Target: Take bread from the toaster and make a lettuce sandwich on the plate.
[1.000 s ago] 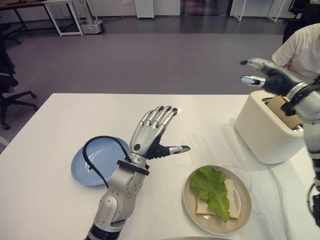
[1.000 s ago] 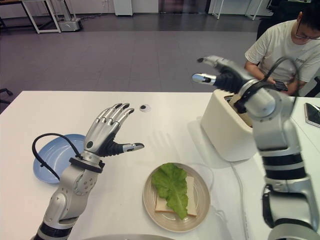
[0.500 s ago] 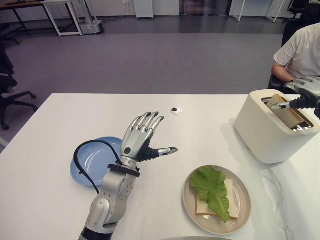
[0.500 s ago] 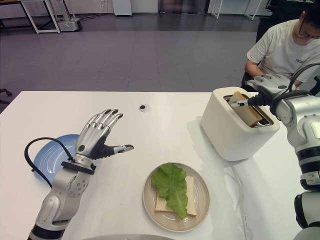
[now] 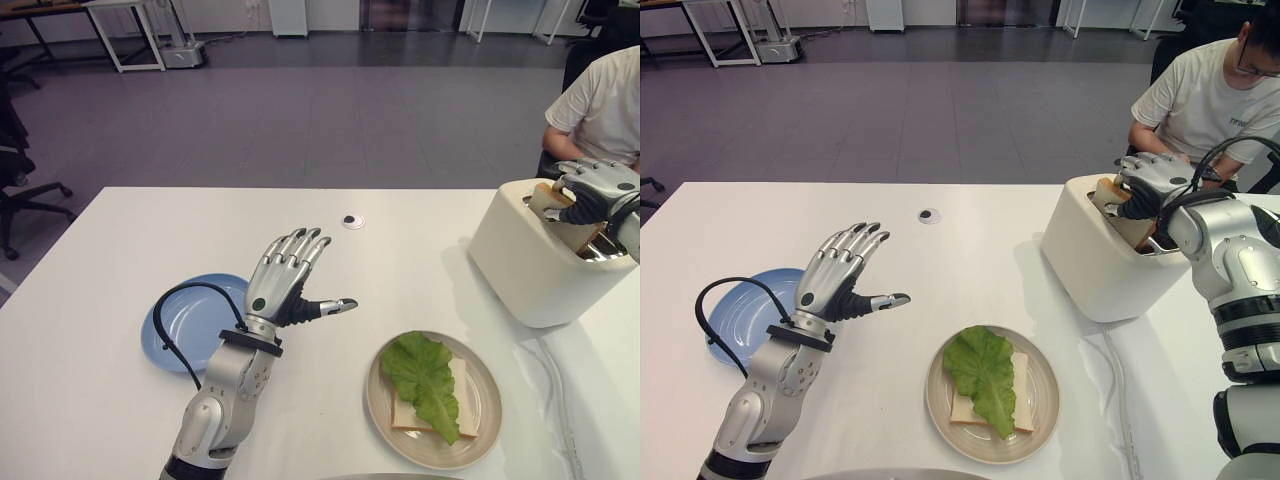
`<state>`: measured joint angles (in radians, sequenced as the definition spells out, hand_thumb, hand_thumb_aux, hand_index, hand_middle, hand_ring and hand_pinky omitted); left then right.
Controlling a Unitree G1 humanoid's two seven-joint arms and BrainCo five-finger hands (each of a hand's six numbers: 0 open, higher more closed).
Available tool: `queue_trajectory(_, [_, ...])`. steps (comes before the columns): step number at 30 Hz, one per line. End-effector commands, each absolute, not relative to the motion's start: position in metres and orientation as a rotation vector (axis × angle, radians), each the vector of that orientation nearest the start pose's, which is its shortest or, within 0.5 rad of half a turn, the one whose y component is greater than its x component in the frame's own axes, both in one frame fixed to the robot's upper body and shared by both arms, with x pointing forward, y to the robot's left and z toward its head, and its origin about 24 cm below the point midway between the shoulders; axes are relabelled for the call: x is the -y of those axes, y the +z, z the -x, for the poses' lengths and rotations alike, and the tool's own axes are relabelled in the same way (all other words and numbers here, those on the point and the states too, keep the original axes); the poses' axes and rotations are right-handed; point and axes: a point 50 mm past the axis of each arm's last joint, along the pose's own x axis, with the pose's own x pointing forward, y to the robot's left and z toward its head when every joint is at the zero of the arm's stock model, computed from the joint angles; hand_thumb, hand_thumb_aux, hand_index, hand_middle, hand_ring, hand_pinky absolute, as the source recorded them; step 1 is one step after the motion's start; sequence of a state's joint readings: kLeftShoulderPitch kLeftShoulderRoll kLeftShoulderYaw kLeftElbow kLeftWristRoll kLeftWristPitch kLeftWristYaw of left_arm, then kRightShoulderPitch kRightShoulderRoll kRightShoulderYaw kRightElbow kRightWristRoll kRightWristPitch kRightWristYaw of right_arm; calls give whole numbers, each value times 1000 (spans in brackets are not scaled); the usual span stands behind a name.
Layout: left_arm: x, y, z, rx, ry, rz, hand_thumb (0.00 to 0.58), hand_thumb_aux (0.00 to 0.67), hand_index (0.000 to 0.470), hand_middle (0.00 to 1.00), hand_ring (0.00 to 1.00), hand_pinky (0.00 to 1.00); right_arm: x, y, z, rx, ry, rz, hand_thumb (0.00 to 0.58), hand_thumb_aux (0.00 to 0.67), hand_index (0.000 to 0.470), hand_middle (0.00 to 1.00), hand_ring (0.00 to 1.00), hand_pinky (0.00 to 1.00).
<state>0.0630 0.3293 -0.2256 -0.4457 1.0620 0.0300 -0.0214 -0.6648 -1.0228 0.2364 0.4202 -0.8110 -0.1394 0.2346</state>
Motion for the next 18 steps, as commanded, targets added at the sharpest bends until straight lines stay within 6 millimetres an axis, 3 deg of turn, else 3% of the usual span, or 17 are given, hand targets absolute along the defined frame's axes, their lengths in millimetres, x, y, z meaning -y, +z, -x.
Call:
queue_trajectory(1, [-138, 121, -226, 442, -76, -1337, 0, 0, 0, 0, 0, 0, 283, 288, -335, 332, -131, 1560, 580, 670, 470, 0, 0, 0])
queue_trajectory(4, [-139, 123, -225, 460, -81, -1345, 0, 0, 0, 0, 0, 0, 256, 309, -325, 484, -9, 1208, 580, 670, 470, 0, 0, 0])
queue_trajectory(8, [-139, 123, -225, 467, -93, -1350, 0, 0, 0, 0, 0, 0, 239, 309, -319, 429, 205, 968, 580, 670, 470, 0, 0, 0])
queue_trajectory(10, [-139, 123, -225, 470, -95, -1354, 0, 0, 0, 0, 0, 0, 227, 292, -315, 317, 417, 894, 580, 670, 470, 0, 0, 0])
queue_trajectory(13, [-139, 124, -225, 482, -97, -1363, 0, 0, 0, 0, 0, 0, 207, 246, -301, 101, 792, 826, 580, 670, 470, 0, 0, 0])
queue_trajectory(18, [-136, 129, -223, 558, -139, -1376, 0, 0, 0, 0, 0, 0, 195, 204, -284, -103, 1112, 810, 580, 670, 470, 0, 0, 0])
